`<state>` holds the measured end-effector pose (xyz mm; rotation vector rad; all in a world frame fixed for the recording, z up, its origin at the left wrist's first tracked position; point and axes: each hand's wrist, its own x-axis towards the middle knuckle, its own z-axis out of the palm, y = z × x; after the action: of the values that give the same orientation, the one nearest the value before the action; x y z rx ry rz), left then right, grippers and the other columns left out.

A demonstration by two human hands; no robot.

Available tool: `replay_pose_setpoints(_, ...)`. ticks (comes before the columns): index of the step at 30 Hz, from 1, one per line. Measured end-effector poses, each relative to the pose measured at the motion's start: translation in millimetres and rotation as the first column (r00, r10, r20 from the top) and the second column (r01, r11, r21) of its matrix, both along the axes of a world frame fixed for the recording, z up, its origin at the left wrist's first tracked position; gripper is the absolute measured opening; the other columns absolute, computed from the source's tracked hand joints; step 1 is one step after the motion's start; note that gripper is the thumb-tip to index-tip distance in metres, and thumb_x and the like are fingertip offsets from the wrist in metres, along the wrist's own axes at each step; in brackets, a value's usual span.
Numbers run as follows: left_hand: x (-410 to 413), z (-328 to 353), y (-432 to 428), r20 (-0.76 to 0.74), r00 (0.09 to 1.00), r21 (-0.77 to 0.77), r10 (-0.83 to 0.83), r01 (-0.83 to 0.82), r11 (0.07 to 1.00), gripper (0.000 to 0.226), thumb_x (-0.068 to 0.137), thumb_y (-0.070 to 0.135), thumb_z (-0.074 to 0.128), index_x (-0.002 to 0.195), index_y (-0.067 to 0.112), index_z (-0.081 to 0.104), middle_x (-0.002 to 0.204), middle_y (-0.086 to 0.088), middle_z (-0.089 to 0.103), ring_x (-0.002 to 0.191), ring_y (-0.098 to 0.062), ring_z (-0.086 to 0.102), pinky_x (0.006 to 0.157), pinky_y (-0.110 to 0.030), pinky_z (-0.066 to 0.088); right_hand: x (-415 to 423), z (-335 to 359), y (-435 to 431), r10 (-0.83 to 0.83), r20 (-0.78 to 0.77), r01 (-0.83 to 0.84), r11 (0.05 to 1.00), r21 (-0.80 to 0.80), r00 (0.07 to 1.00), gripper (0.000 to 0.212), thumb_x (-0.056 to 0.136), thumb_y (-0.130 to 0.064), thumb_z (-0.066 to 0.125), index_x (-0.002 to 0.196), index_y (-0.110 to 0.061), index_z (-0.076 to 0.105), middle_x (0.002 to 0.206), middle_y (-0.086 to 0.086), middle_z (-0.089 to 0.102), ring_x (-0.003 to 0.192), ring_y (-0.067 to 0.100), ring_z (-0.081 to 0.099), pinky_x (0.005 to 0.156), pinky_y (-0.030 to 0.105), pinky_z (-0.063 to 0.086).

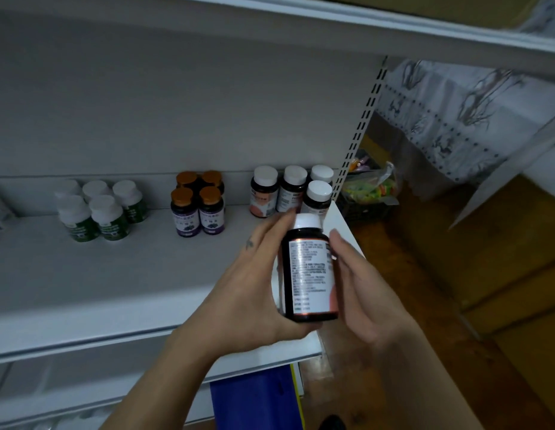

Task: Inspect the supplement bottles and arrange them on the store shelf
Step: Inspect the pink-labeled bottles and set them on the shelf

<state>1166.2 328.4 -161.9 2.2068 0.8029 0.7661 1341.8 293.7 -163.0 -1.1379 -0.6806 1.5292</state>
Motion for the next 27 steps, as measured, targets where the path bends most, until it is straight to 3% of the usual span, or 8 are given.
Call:
replay_pose_setpoints(5, -3, -6, 4, -0.001, 0.999, 0.073, 0.052, -0.052, 0.996, 0.119, 0.058, 0.050, 0.086, 0.144, 0.055, 0.004, 0.150, 0.027, 0.014, 0.142, 0.002, 0.019, 0.107, -0.005, 0.023, 6, -9, -3, 0.138, -0.010, -0.137, 0.990, 0.037, 0.990, 0.050, 0.084, -0.019, 0.058, 0.133, -0.011, 0.055, 0.126, 0.019, 0.064, 0.121, 0.034, 0.059, 0.106, 0.053, 0.043)
replay_pose_setpoints(9, -5, -10, 4, -0.026, 0.997, 0.080, 0.078, -0.076, 0.994, 0.121, 0.057, 0.050, 0.087, 0.149, 0.047, 0.008, 0.151, 0.023, 0.014, 0.144, -0.003, 0.018, 0.109, -0.019, 0.029, 7, -13, 1, 0.167, -0.015, -0.166, 0.985, 0.045, 0.986, 0.054, 0.081, -0.016, 0.057, 0.135, -0.010, 0.052, 0.127, 0.019, 0.063, 0.122, 0.034, 0.058, 0.107, 0.052, 0.042)
replay_pose_setpoints(16, -9, -11, 8, -0.049, 0.994, 0.029, 0.103, -0.101, 0.994, 0.130, 0.053, 0.054, 0.088, 0.152, 0.035, 0.006, 0.149, 0.028, 0.017, 0.141, 0.008, 0.015, 0.108, -0.002, 0.015, 4, -18, 7, 0.192, -0.018, -0.191, 0.980, 0.055, 0.981, 0.059, 0.078, -0.013, 0.060, 0.136, -0.008, 0.051, 0.126, 0.022, 0.062, 0.121, 0.036, 0.058, 0.109, 0.055, 0.038)
replay_pose_setpoints(19, -10, -12, 9, -0.039, 0.993, 0.043, 0.109, -0.107, 0.993, 0.129, 0.053, 0.054, 0.087, 0.151, 0.038, 0.006, 0.143, 0.040, 0.011, 0.138, 0.014, 0.013, 0.105, 0.002, 0.014, 3, -18, 9, 0.199, -0.008, -0.198, 0.978, 0.068, 0.980, 0.059, 0.077, -0.013, 0.060, 0.135, -0.008, 0.051, 0.126, 0.022, 0.062, 0.120, 0.035, 0.058, 0.109, 0.055, 0.037)
replay_pose_setpoints(27, -15, -15, 7, -0.004, 0.993, 0.022, 0.116, -0.116, 0.993, 0.126, 0.053, 0.048, 0.091, 0.149, 0.042, 0.009, 0.144, 0.038, 0.014, 0.138, 0.011, 0.018, 0.106, 0.000, 0.018, 1, -19, 10, 0.221, 0.013, -0.221, 0.971, 0.090, 0.975, 0.066, 0.071, -0.018, 0.064, 0.136, -0.008, 0.052, 0.126, 0.026, 0.060, 0.120, 0.039, 0.056, 0.109, 0.058, 0.034)
